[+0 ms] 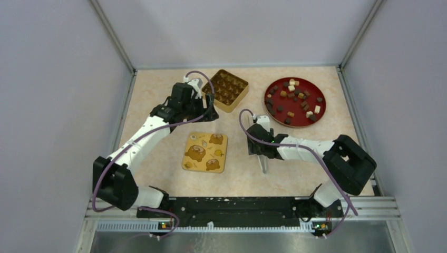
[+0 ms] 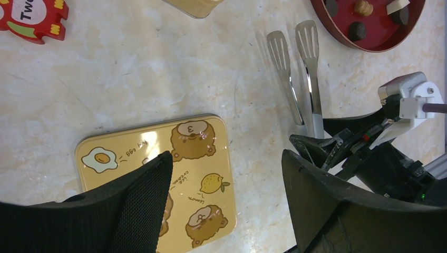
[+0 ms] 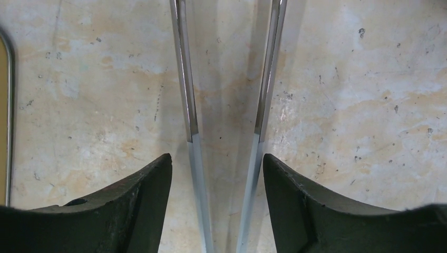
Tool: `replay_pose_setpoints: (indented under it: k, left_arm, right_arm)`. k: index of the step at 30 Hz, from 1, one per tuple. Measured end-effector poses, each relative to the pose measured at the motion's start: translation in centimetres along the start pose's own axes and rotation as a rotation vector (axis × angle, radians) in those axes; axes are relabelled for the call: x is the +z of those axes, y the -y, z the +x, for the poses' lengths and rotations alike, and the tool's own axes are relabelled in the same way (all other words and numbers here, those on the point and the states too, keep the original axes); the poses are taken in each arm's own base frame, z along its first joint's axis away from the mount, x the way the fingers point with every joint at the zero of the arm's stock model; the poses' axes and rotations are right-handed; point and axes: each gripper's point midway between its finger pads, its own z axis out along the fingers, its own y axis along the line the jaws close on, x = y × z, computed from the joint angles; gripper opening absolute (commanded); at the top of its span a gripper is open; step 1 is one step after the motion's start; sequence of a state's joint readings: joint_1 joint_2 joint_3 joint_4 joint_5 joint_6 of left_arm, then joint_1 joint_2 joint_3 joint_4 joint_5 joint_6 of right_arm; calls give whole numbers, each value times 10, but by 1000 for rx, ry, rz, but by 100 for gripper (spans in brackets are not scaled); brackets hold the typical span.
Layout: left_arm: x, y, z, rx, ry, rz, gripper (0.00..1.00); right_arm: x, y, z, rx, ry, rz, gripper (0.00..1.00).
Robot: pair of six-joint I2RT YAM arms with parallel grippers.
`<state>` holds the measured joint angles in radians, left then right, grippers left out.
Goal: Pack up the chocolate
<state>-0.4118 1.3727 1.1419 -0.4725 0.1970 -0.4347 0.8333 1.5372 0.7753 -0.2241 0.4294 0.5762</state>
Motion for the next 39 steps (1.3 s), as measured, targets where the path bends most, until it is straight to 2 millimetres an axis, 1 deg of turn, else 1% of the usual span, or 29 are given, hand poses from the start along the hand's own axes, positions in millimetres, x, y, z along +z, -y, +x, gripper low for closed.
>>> replay_pose_setpoints:
  k: [4,9,12,17,19,21,23,24,27,29,30,32,35,38,39]
  left_arm:
    - [0,-1,0,1,2,-4,81]
    - [0,-1,0,8,3,-5,81]
    - [0,-2,-1,11,4,-7,81]
    - [0,-2,-1,12,4,-7,81]
    - [0,-2,-1,12,4,-7,81]
    - [0,-2,-1,12,4,-7,81]
    - [0,-2,-1,12,4,-7,81]
    - [0,-2,-1,12,4,-7,81]
    - [0,-2,-1,11,3,-7,81]
    - [0,-2,-1,11,3,-8,81]
    - [0,-2,-1,12,3,-9,81]
    - [0,-3,0,14,4,-13,81]
    - [-1,-5,-1,18,7,-25,81]
    - [-2,-8,-2,24,13,-40,81]
    - [-3,-8,-3,26,16,-46,81]
  right_arm:
    - [5,0,7,-7,-23,5,59]
    - [8,-5,4,-4,-15,-6,56]
    - [8,-5,3,-4,-14,-6,48]
    - [9,-6,3,-5,-12,-9,33]
    - [9,-6,3,-10,-12,-11,24]
    - [9,-6,2,-15,-12,-12,13]
    - [8,-6,2,-23,-14,-13,5]
    - [8,-6,2,-30,-16,-13,2]
    - [5,-5,2,-51,-25,-13,2]
    - [0,-4,-1,-72,-29,-14,2]
    - [-3,-3,-4,-79,-27,-16,2]
    - [-14,-2,-15,-91,-10,-27,2]
    - [-32,2,-42,-83,40,-49,2]
    - [-50,19,-74,-49,94,-57,3]
    - [-55,28,-84,-34,107,-54,3]
